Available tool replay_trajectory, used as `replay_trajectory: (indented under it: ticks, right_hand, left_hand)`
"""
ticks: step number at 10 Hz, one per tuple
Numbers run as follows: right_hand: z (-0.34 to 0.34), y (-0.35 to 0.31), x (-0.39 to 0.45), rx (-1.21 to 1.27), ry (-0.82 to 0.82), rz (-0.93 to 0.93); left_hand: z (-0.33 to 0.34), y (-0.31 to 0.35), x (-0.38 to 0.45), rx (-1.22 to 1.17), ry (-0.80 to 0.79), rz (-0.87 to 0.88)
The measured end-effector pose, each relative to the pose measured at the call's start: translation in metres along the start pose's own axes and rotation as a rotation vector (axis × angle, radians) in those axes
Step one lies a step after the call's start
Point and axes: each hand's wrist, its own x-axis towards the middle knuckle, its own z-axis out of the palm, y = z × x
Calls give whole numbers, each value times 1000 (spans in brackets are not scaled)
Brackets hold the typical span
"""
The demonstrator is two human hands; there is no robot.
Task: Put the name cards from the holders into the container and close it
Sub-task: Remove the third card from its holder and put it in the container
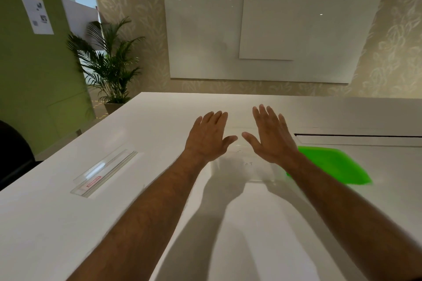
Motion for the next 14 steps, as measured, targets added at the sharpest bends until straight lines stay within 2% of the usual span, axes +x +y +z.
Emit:
replay_trajectory:
  ticks: [4, 7, 14]
  right_hand:
    - [13, -33, -28, -36, 92, 8]
    - [15, -73, -31, 9, 110, -121]
    - [41, -186, -37, 195, 34, -393]
  left_hand:
    - [7, -1, -53, 148, 21, -165]
    - [-4, -23, -82, 183, 16, -293]
    - [-25, -94, -182, 237, -81, -569]
